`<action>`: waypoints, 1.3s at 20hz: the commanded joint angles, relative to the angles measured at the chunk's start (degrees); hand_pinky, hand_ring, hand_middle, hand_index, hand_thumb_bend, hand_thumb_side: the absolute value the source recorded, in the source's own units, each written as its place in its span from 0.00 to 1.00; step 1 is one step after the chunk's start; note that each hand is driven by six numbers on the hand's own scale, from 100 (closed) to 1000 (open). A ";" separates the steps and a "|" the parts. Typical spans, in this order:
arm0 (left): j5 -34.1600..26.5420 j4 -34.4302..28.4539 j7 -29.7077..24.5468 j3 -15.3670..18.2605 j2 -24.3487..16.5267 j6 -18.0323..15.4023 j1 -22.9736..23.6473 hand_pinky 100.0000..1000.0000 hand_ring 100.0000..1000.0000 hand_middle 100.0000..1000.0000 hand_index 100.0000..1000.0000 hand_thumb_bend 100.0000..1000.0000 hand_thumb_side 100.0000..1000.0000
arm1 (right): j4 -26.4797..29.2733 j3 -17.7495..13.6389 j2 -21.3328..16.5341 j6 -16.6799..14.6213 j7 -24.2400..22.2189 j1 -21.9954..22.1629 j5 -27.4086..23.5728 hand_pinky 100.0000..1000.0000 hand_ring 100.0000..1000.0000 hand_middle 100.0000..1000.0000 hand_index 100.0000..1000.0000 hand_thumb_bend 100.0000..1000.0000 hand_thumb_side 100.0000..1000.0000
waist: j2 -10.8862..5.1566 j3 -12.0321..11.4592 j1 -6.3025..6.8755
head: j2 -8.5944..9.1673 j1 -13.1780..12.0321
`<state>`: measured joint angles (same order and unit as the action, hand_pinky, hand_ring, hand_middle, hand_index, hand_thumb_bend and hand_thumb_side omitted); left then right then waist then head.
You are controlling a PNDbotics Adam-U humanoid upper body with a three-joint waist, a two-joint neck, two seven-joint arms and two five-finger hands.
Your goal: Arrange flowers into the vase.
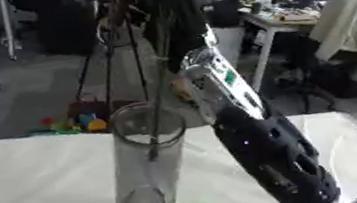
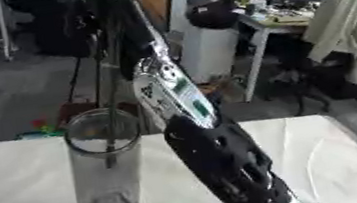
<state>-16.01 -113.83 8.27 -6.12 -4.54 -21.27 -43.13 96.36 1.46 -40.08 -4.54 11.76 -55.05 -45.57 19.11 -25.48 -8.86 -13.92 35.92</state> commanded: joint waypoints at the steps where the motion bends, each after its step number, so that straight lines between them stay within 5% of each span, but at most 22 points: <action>1: 0.12 -0.76 -0.13 -0.16 -0.36 0.05 -0.99 0.69 0.82 0.72 0.89 0.18 0.96 | 0.65 -0.31 -1.51 -0.69 -0.57 -0.44 1.06 0.29 0.33 0.00 0.19 0.00 0.53 | -1.48 0.22 0.65 | 0.33 -0.03; 19: 0.13 -0.76 0.05 -0.06 -0.60 0.15 -0.86 0.69 0.82 0.73 0.89 0.18 0.96 | 1.18 -0.36 -1.93 -1.94 -5.87 2.32 7.08 0.55 0.50 0.16 0.48 0.00 0.60 | -1.91 0.76 0.55 | 0.12 0.30; 26: 0.12 -0.76 0.00 -0.08 -0.58 0.20 -0.82 0.69 0.82 0.73 0.89 0.18 0.96 | 1.19 -0.17 -2.07 -3.65 -7.49 3.36 9.99 0.58 0.52 0.18 0.49 0.00 0.61 | -1.91 1.02 0.57 | 0.25 0.29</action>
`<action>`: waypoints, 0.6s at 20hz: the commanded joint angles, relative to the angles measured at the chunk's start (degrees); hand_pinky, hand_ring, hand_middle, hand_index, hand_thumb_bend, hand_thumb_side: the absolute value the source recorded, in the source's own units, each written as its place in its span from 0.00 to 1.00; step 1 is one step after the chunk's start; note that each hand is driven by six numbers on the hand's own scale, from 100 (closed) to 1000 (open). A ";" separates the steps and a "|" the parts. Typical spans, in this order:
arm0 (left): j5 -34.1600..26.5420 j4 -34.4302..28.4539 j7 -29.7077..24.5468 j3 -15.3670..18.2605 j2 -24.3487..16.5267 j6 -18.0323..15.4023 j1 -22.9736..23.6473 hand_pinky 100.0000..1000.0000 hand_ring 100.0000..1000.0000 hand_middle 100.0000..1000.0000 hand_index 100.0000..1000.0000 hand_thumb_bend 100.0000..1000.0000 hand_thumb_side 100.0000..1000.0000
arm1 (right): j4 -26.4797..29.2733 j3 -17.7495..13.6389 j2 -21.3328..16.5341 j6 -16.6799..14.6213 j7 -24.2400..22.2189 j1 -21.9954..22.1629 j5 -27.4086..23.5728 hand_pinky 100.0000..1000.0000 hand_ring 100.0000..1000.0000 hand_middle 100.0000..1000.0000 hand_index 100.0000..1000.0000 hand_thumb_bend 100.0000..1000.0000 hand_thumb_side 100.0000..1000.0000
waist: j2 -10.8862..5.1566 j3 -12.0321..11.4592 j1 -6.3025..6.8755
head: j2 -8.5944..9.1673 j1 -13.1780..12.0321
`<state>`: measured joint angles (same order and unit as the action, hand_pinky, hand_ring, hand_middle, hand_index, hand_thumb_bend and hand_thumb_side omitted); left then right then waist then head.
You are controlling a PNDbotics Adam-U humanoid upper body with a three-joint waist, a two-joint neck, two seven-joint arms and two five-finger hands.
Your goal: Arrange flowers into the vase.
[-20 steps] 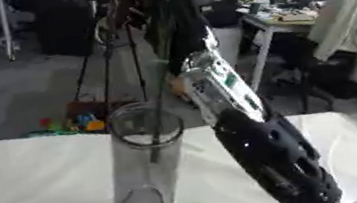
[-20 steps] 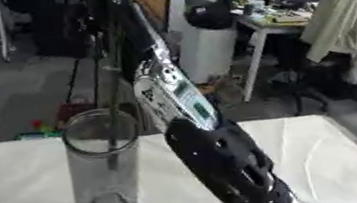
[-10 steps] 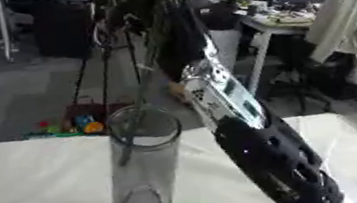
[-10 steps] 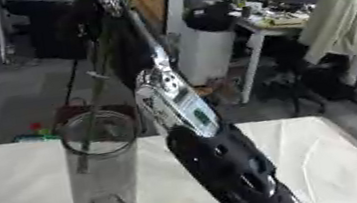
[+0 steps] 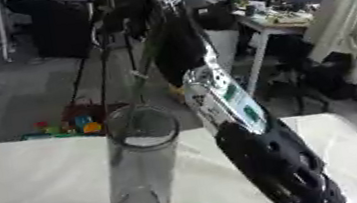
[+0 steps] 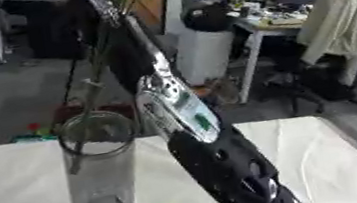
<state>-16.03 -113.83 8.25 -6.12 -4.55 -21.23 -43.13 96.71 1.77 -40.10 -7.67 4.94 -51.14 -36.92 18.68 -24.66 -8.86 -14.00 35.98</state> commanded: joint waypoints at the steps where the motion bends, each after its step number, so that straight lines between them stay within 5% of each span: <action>1: 0.13 -0.76 0.00 -0.09 -0.57 0.17 -0.81 0.69 0.82 0.73 0.89 0.18 0.96 | 0.79 -0.47 -2.09 -0.65 -0.88 -0.45 1.68 0.58 0.52 0.18 0.49 0.00 0.61 | -1.48 0.24 0.56 | 0.31 0.24; 6: 0.15 -0.76 -0.01 -0.06 -0.65 0.24 -0.74 0.69 0.82 0.73 0.89 0.18 0.96 | 0.91 -0.40 -2.73 -1.36 -1.59 0.15 3.91 0.58 0.53 0.18 0.48 0.00 0.58 | -1.58 0.43 0.48 | 0.32 0.27; 12: 0.09 -0.76 -0.11 -0.08 -0.70 0.35 -0.74 0.69 0.82 0.73 0.89 0.19 0.96 | 1.97 0.14 -3.51 0.08 -4.59 1.04 8.11 0.58 0.54 0.16 0.47 0.00 0.66 | -1.69 0.72 0.33 | 0.20 0.40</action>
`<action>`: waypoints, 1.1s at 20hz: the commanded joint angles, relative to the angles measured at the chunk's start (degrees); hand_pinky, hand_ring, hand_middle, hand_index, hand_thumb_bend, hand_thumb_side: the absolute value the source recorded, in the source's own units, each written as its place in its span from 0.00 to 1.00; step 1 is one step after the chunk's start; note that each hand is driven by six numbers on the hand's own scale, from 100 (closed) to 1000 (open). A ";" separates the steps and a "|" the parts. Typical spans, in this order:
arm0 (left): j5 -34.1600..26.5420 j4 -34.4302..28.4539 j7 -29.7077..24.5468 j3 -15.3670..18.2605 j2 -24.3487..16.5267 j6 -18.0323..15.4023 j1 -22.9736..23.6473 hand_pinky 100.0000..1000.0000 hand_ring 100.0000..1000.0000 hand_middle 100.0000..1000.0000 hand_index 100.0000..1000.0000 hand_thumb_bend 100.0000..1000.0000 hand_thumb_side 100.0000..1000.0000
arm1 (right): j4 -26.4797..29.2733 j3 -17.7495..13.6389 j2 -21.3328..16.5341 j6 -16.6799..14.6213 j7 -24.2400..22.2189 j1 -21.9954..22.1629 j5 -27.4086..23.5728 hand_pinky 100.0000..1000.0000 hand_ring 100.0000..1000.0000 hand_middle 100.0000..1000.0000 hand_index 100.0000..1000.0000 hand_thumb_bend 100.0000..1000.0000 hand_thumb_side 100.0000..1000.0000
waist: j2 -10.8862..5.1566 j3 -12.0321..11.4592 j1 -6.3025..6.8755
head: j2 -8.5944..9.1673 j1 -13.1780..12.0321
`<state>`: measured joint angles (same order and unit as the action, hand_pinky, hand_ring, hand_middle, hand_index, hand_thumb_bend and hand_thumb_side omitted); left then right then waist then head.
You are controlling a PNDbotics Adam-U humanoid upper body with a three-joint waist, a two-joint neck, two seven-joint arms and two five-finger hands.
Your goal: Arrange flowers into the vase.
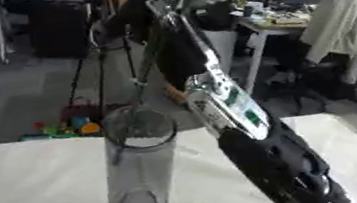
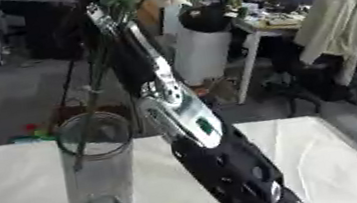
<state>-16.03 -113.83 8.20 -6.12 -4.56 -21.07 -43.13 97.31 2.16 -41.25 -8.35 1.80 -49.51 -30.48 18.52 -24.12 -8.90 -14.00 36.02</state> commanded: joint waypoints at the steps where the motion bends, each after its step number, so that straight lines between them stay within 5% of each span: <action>1: 0.08 -0.76 -0.09 -0.08 -0.69 0.19 -0.75 0.69 0.82 0.73 0.89 0.19 0.96 | 1.54 -0.27 -2.41 1.34 -2.11 -0.49 2.13 0.58 0.54 0.16 0.47 0.00 0.66 | -1.52 0.22 0.36 | 0.19 0.41; 13: 0.06 -0.76 -0.13 -0.10 -0.64 0.25 -0.80 0.69 0.82 0.73 0.89 0.19 0.96 | 4.01 -0.15 -3.32 10.51 -11.08 0.18 5.26 0.57 0.54 0.12 0.46 0.00 0.73 | -1.43 0.67 0.21 | 0.08 0.70; 22: 0.09 -0.76 -0.14 -0.10 -0.62 0.32 -0.72 0.69 0.82 0.73 0.89 0.19 0.96 | 5.20 -0.20 -3.45 12.56 -14.12 0.78 7.91 0.60 0.57 0.15 0.49 0.00 0.77 | -1.44 0.82 0.20 | 0.22 0.72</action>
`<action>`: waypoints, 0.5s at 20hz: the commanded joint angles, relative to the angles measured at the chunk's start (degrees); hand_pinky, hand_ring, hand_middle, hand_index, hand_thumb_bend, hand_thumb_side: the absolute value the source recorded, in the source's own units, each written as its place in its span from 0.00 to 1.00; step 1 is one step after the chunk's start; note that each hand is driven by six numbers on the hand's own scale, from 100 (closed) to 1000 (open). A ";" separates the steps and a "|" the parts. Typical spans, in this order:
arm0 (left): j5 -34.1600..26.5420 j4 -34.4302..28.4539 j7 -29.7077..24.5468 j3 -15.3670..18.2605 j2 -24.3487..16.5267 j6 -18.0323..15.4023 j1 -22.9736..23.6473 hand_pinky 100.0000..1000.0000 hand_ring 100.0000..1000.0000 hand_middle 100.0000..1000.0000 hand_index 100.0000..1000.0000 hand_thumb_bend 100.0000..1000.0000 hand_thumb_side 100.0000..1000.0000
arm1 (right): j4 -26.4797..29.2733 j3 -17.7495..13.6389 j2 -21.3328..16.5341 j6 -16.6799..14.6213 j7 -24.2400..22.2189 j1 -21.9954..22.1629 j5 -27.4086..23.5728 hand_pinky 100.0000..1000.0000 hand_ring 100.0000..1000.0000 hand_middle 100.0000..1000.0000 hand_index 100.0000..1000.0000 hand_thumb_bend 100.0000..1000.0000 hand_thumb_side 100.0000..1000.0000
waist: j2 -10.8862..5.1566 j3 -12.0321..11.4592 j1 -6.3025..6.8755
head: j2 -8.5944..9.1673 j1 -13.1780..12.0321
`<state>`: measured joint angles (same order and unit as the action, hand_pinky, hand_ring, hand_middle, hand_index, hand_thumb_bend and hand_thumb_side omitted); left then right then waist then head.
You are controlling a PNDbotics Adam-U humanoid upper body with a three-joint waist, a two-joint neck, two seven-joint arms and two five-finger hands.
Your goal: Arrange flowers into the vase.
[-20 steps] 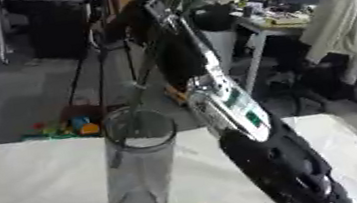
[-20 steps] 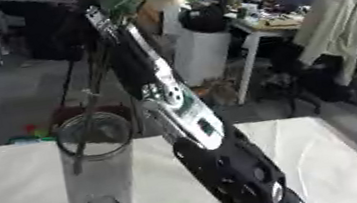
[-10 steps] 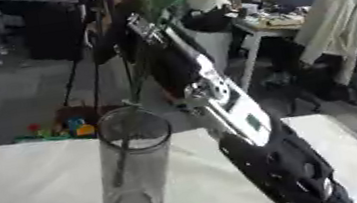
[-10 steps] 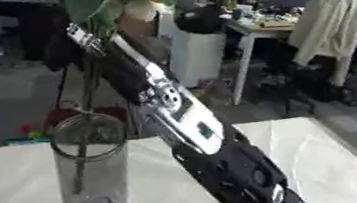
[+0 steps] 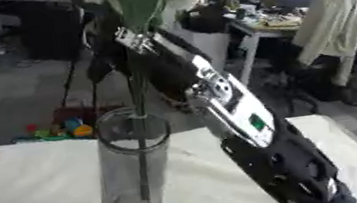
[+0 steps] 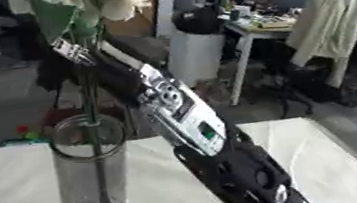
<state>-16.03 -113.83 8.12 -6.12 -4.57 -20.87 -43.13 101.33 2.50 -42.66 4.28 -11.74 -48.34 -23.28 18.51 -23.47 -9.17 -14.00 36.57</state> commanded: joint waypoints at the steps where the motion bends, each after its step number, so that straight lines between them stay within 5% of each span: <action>1: 0.10 -0.76 -0.05 -0.09 -0.62 0.13 -0.72 0.69 0.82 0.73 0.89 0.19 0.96 | 1.23 -0.50 -2.06 -0.22 -0.91 -0.17 0.99 0.61 0.57 0.16 0.50 0.00 0.78 | -1.42 0.21 0.48 | 0.22 0.17; 10: 0.15 -0.76 -0.07 -0.14 -0.57 0.15 -0.62 0.69 0.82 0.73 0.89 0.18 0.96 | 1.35 -0.66 -1.86 -2.67 -4.81 1.28 3.97 0.73 0.71 0.32 0.69 0.00 0.87 | -1.28 0.48 0.68 | 0.32 0.17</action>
<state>-16.03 -113.83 8.05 -6.12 -4.57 -20.79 -43.10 101.66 2.50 -42.67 2.02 -16.08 -46.35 -19.88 18.51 -23.15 -9.04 -14.00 36.56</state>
